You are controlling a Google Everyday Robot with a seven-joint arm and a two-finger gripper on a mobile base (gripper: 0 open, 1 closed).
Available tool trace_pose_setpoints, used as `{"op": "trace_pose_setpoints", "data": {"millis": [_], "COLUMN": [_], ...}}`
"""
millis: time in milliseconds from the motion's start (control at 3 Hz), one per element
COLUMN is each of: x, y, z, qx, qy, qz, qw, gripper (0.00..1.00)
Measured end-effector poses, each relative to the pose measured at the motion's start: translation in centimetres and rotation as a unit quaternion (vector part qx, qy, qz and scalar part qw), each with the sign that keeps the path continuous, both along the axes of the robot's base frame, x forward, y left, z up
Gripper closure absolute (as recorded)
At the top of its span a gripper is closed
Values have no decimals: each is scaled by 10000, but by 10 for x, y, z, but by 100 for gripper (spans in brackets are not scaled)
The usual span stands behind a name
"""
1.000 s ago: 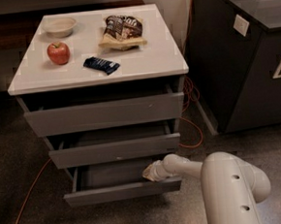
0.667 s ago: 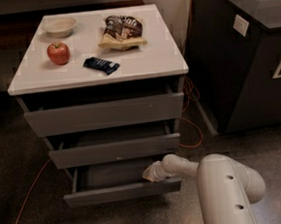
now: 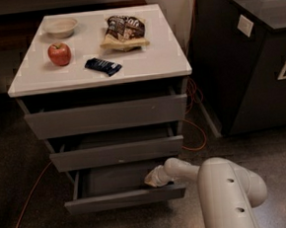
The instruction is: Place brown chip bag into bottom drawer
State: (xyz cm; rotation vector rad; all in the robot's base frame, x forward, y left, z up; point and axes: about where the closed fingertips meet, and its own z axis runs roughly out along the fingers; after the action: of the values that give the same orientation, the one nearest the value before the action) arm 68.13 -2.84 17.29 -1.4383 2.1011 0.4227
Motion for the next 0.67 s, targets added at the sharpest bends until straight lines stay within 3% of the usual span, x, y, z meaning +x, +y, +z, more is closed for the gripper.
{"op": "trace_pose_setpoints", "data": {"millis": [667], "x": [-48], "y": [27], "z": [0], "qx": [339], "qy": [155], "qz": [114], "qw": [9992], "gripper": [100]}}
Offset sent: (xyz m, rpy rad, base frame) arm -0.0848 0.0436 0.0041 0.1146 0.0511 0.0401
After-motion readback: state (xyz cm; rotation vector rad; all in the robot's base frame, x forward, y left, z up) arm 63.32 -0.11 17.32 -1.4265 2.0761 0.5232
